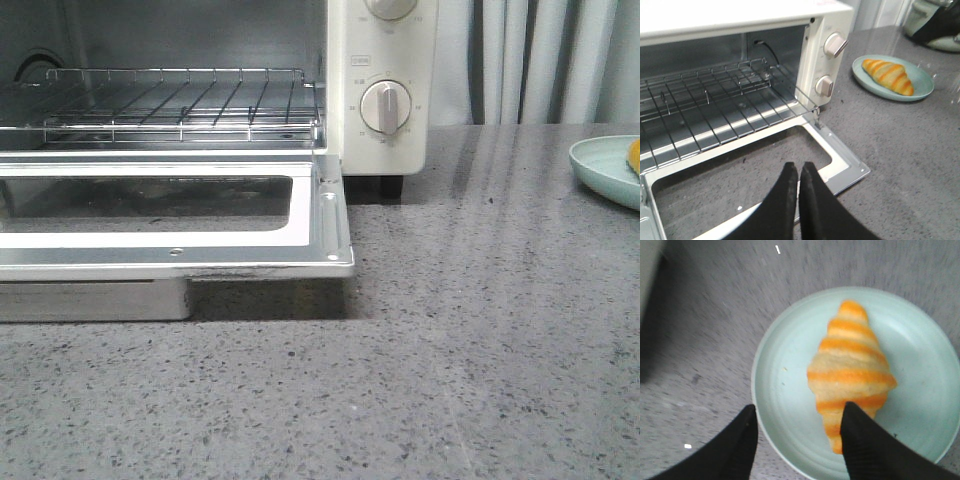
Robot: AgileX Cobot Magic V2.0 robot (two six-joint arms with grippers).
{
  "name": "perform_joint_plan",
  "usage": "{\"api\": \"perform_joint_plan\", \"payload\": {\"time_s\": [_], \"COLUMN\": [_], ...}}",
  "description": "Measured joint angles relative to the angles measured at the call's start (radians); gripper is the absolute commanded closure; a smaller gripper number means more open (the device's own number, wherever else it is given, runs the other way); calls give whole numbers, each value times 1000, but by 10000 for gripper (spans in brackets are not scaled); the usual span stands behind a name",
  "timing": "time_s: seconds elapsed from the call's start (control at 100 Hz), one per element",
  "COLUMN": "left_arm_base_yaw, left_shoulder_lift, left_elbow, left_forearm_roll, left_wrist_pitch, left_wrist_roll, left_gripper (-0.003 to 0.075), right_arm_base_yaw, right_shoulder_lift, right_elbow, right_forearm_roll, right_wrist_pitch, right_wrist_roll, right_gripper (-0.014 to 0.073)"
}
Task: Put bread in oven
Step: 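Lower the right gripper over the croissant on the blue plate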
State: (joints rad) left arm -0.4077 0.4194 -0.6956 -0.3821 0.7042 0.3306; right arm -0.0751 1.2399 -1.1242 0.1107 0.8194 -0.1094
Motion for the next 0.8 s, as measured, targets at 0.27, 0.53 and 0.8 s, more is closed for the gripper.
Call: {"api": "perform_joint_plan", "payload": {"time_s": [0.27, 0.53, 0.8], "left_arm_base_yaw": [0, 0, 0], "left_shoulder_lift": [-30, -30, -32], "left_elbow": [0, 0, 0], "left_forearm_roll": [-43, -45, -45], "left_wrist_pitch": [4, 4, 4], "left_wrist_roll": [0, 0, 0], "left_gripper": [741, 741, 741], "right_arm_base_yaw": [-11, -16, -20], "right_shoulder_lift": [167, 298, 356], "right_elbow": [0, -7, -28], "right_forearm_roll": [-177, -185, -138], "right_wrist_pitch": [-36, -46, -36], "right_wrist_roll": [120, 135, 138], "right_gripper": [253, 256, 662]}}
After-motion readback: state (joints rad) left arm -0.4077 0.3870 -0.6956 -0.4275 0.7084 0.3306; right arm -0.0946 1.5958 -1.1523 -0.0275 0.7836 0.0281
